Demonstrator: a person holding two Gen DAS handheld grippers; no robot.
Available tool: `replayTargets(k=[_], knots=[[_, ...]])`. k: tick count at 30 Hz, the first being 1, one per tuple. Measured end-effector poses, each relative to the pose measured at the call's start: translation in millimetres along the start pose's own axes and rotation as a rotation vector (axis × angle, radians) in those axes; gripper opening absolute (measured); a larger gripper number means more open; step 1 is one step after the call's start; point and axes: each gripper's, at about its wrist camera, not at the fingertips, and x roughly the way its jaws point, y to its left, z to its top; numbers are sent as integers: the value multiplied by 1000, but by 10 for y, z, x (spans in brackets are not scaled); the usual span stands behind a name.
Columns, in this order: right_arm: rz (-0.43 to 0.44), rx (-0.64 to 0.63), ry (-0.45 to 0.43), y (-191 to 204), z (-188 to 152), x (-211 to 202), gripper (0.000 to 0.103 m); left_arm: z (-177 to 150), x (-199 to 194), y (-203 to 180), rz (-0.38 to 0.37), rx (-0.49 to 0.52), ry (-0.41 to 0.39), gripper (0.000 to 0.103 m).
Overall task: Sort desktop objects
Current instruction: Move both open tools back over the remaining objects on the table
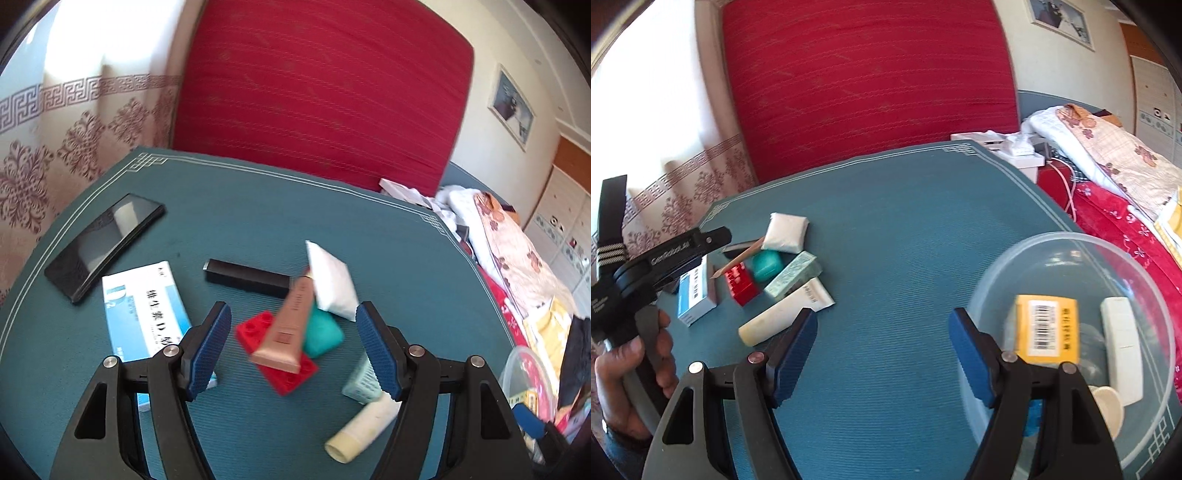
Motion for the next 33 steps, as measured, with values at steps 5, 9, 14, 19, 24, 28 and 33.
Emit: replayTargets(k=[5,9,14,19,24,28,33], knots=[[70,-34,33,275,23,138,77,5,19,80,8,-18,6,73],[129,-33,77,460,46,313,77,-2,30,99,15,-14,13,73],[165,-30,139,648,84,592,77,12,18,154,22,-29,12,74],[156,-37,164,776,97,768,77,34,7,248,27,-70,5,74],[135,-54,180,830,86,906,77,29,29,280,29,-83,7,74],[109,-92,181,814,38,964,74,15,60,289,36,-81,14,74],[101,-92,173,682,34,913,58,3,94,301,39,-91,26,74]])
